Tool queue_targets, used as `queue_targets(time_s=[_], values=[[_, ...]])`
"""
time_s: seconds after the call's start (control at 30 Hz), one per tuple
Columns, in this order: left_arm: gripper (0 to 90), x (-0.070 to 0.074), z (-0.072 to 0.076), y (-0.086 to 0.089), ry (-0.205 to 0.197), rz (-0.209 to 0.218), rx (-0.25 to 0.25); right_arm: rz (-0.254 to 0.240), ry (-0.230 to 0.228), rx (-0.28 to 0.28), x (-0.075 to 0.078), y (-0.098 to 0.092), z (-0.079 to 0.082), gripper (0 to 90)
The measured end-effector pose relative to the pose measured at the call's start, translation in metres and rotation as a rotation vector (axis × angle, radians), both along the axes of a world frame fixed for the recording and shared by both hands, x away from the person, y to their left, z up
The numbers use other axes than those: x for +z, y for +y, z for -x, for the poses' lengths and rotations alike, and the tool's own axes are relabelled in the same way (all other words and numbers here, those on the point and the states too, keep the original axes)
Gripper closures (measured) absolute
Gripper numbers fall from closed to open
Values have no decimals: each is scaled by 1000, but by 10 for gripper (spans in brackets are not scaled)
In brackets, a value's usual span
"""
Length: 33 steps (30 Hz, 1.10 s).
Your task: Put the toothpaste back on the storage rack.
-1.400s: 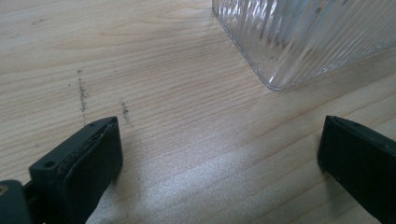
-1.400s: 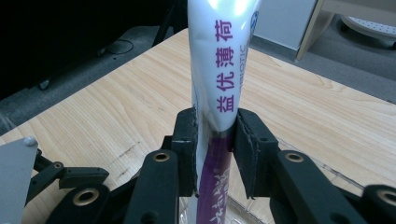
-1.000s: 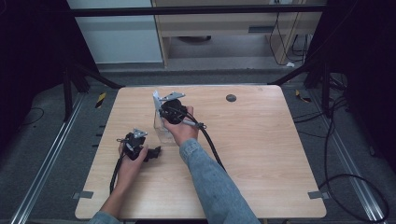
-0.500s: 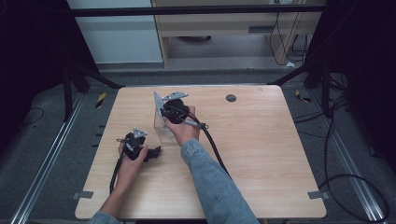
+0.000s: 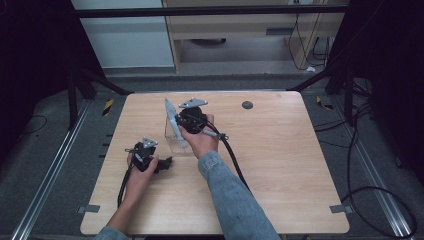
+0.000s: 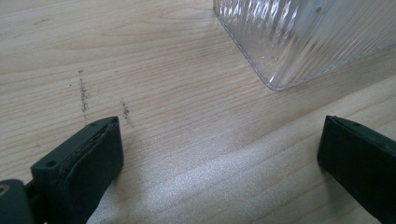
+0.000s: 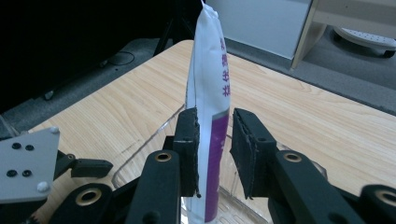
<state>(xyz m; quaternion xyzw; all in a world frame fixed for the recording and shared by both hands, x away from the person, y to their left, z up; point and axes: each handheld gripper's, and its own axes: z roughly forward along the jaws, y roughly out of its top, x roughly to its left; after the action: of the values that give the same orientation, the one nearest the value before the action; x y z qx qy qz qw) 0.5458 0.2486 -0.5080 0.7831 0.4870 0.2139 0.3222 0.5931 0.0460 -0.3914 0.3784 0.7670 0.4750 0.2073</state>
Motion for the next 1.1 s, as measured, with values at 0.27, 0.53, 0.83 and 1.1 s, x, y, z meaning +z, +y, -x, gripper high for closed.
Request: queue_targets(time_s=[0.27,0.53,0.83,1.1], values=[[0,0,0,0,0,-1,-2,-25,6,0,1,-5,0,711],[0,0,0,0,0,0,-3,-33,3,-26,4,-17,-2,691],[0,0,0,0,0,1,-3,-49,-16,-57,16,-41,-5,678],[0,0,0,0,0,0,-3,-51,-17,-79,18,-61,-5,668]])
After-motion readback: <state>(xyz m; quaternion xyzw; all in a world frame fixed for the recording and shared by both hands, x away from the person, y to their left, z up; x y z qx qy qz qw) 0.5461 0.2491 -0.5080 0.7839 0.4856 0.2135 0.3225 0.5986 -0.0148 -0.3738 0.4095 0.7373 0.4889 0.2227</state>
